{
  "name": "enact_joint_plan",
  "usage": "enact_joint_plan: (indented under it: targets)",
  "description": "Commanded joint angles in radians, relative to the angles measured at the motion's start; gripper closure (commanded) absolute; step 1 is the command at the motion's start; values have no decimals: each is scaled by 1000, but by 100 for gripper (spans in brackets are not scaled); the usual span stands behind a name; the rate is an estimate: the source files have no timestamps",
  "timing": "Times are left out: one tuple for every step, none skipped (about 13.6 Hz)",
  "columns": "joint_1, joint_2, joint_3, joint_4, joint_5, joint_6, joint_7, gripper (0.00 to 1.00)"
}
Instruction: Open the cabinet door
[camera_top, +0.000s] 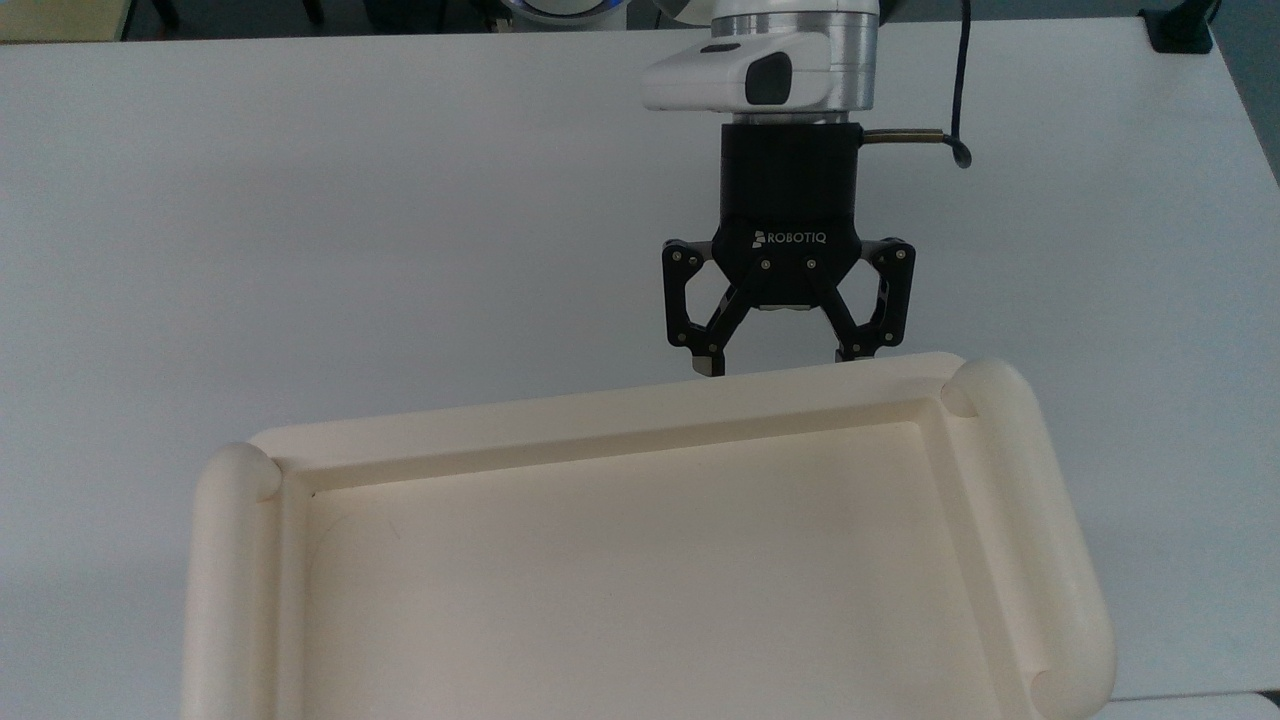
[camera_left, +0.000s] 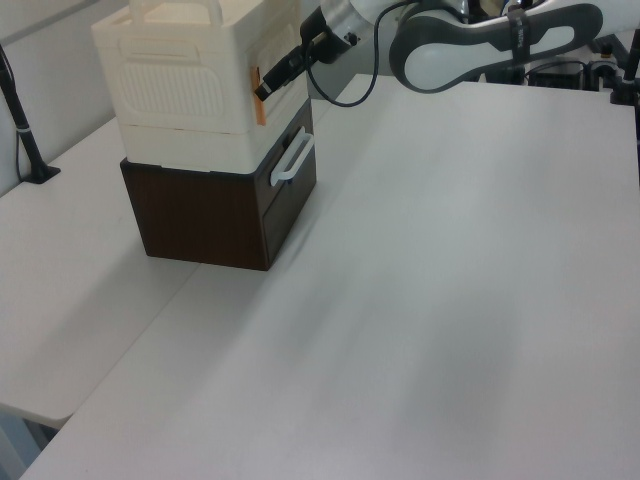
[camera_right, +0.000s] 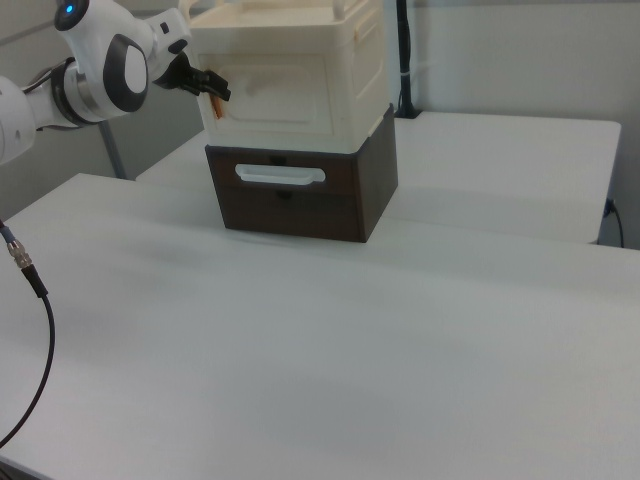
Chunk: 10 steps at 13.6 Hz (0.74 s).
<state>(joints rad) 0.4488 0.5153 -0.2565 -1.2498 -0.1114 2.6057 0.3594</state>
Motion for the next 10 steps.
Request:
enact_joint_plan:
  targets:
    - [22, 31, -24, 49, -24, 16, 26, 31]
    - [22, 38, -24, 47, -24, 39, 26, 35]
    - [21, 43, -26, 47, -28, 75, 24, 41]
    - [21, 52, -26, 47, -34, 89, 24, 43]
    - [22, 54, -26, 47, -37, 90, 24, 45]
    - [22, 55, -26, 47, -40, 91, 24, 47]
    - [22, 55, -26, 47, -40, 91, 24, 49]
    - [22, 57, -26, 47, -40, 91, 24, 52]
    - [22, 57, -26, 46, -40, 91, 24, 57]
    - [22, 57, -26, 43, -40, 91, 26, 66]
